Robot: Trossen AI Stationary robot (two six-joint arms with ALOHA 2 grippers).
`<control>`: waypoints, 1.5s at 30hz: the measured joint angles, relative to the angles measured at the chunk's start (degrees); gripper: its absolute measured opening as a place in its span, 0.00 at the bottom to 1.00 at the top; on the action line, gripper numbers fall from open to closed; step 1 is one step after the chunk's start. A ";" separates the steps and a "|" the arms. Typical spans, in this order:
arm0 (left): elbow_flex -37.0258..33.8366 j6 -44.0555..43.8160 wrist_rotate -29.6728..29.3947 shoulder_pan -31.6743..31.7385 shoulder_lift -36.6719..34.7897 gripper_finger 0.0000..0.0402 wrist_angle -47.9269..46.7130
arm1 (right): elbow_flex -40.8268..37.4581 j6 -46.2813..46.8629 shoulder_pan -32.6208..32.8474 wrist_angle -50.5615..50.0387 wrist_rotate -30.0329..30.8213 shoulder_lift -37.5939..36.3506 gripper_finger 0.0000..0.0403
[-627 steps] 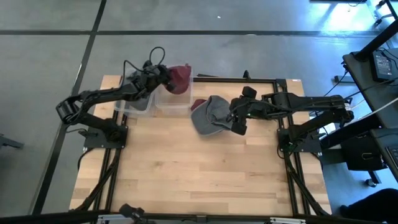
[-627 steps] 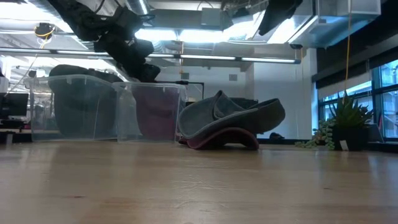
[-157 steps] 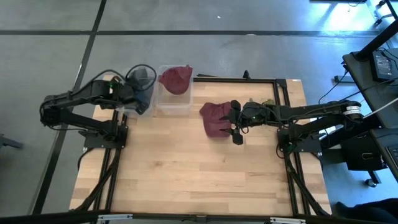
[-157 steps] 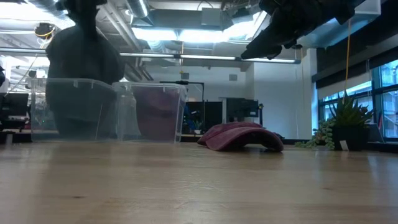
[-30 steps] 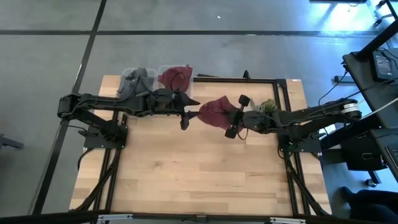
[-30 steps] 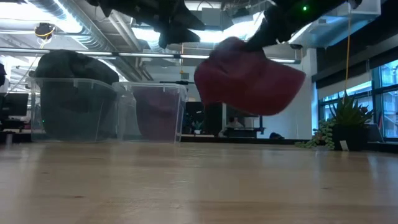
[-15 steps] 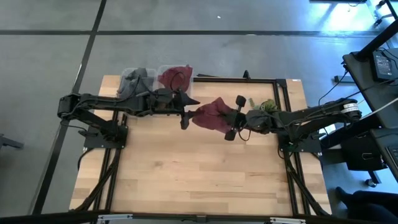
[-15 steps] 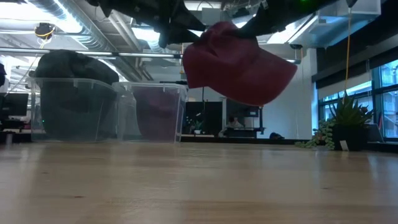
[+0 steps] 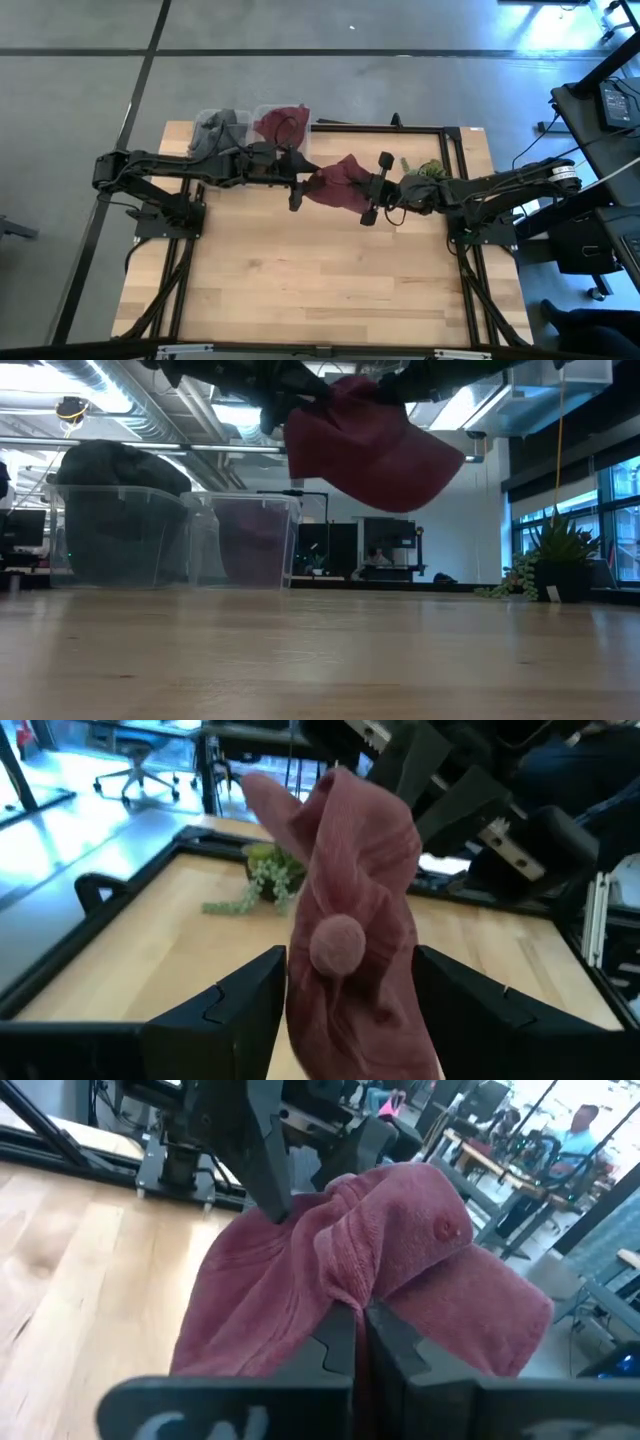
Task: Pick & Place hat
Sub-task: Put the red cap into the right transparent bin
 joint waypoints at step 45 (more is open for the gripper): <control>21.70 24.95 -3.54 16.69 -9.64 0.01 -34.85 | -0.02 24.89 -0.31 -33.93 6.77 -7.10 0.54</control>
